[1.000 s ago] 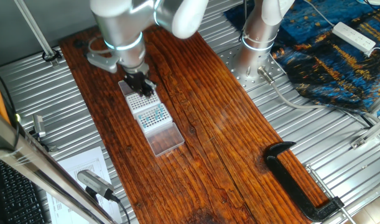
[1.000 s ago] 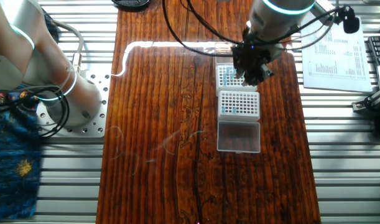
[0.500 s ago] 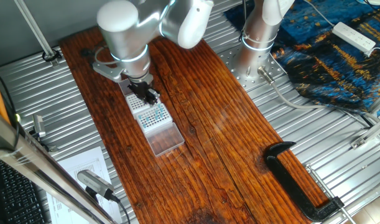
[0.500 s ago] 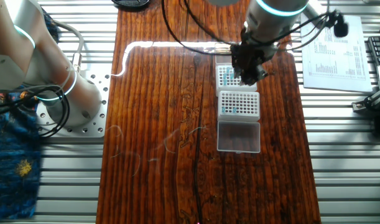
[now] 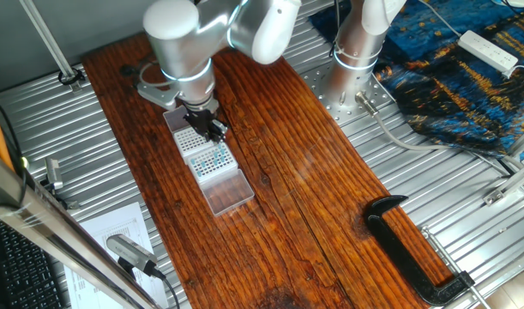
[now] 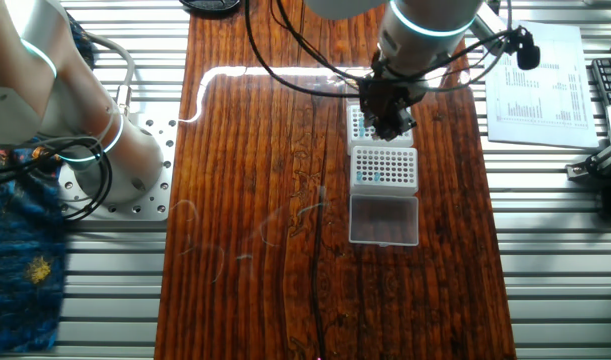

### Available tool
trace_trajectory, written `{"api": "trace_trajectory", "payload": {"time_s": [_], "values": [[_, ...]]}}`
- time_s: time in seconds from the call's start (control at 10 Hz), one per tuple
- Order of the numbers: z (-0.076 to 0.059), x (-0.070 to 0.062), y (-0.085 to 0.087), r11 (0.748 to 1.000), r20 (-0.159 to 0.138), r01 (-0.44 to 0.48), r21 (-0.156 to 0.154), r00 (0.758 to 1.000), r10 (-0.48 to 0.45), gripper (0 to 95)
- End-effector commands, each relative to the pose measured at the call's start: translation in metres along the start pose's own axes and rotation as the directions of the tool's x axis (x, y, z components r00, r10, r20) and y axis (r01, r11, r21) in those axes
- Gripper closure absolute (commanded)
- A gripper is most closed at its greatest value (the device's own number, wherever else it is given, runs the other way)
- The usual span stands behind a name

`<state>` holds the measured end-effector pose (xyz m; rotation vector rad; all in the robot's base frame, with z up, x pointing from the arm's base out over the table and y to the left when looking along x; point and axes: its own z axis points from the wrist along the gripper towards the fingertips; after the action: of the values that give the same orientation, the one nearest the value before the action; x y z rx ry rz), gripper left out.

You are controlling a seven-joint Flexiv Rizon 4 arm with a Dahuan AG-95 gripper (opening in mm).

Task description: Transfer all medium pipette tips from one holder to another

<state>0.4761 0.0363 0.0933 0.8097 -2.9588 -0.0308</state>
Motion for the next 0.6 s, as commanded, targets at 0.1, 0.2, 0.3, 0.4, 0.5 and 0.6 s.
{"api": "trace_trajectory", "payload": {"time_s": [0.1,0.2,0.3,0.4,0.5,0.6], "values": [[0.0026,0.0012,0.0058,1.0,0.0,-0.001,0.005,1.0,0.001,76.0],[0.0039,0.0025,0.0072,1.0,-0.001,0.002,0.007,1.0,-0.002,76.0],[0.0054,0.0036,0.0078,1.0,-0.002,0.006,0.009,1.0,-0.006,76.0],[0.0068,0.0044,0.0081,1.0,-0.003,0.009,0.01,1.0,-0.009,76.0],[0.0079,0.0047,0.0083,1.0,-0.005,0.013,0.013,1.0,-0.012,76.0],[0.0096,0.005,0.0085,1.0,-0.005,0.014,0.015,1.0,-0.014,76.0]]}}
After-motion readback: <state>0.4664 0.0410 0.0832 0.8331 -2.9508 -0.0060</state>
